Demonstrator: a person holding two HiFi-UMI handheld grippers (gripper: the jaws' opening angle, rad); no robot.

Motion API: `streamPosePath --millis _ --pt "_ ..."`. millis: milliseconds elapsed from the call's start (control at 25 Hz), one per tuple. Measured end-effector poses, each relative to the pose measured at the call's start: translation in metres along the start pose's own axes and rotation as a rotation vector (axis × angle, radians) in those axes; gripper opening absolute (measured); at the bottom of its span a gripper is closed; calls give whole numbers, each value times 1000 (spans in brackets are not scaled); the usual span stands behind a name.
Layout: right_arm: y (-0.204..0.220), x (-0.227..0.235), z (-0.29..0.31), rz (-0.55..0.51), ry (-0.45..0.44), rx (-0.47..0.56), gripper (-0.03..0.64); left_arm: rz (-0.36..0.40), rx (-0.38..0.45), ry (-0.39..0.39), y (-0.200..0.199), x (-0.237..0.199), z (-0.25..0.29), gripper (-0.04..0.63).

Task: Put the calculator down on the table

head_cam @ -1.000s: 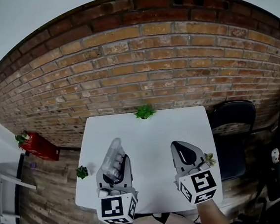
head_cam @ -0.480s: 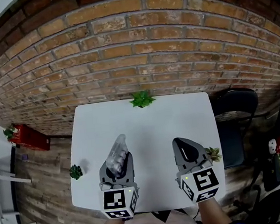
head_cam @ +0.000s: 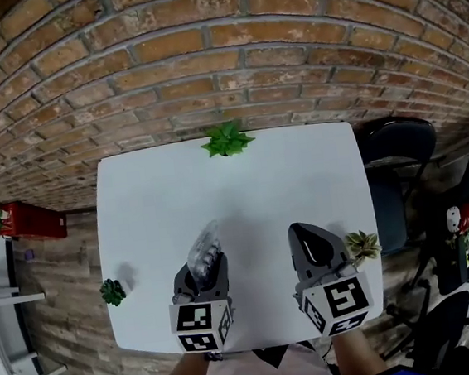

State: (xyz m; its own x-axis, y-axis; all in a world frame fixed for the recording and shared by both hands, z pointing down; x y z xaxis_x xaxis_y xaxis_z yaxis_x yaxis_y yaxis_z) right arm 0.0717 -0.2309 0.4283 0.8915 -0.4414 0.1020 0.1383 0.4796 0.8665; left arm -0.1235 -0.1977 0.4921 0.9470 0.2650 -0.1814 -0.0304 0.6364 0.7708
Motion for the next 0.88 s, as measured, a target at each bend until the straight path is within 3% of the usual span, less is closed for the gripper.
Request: streamPosePath --millis 400,880 --pt "9 7 18 33 12 -30 2 -78 -193 91 26 -7 34 140" --pt "14 12 22 49 27 -47 2 -179 -267 123 44 -19 50 138"
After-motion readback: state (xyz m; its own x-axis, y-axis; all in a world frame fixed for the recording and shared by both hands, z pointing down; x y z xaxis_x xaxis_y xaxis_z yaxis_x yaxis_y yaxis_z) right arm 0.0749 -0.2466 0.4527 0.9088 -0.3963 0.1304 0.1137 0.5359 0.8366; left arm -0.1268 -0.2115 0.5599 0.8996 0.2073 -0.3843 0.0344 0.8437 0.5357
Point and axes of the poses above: the fingertips, and each gripper's own axes: z forward along the fingers, x to its right, y out of its underside, the point moved 6 cm from there along -z, backward along the fingers, and after that the axes turned 2 degrees about -x, right-handed, at the moved point
